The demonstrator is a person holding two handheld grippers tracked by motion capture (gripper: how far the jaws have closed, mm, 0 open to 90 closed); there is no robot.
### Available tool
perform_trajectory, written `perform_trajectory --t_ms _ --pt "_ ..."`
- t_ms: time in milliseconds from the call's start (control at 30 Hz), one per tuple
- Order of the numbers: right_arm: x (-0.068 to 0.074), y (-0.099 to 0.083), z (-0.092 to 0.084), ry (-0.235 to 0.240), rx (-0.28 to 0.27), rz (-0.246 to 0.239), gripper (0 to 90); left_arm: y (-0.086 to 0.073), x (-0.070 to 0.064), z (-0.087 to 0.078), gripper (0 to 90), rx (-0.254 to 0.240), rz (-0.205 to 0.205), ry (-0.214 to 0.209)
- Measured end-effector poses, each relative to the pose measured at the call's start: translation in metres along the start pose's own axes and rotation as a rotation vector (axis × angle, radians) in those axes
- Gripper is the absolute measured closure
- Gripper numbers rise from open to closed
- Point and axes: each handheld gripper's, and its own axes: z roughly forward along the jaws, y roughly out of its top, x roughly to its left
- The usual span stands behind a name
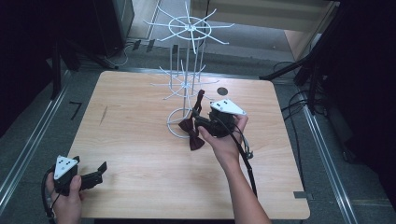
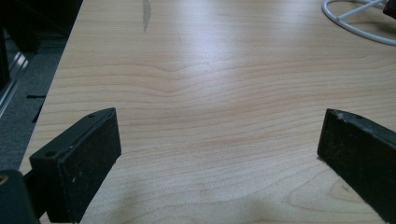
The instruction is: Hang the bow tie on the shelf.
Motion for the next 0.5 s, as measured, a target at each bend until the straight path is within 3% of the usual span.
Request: perform_trajectory --t_ms 500 --pt "-0.036 -0.029 -0.029 -0.01 0.019 0.058 18.2 0.0 0.0 0.0 0.1 -0.001 0.0 0.001"
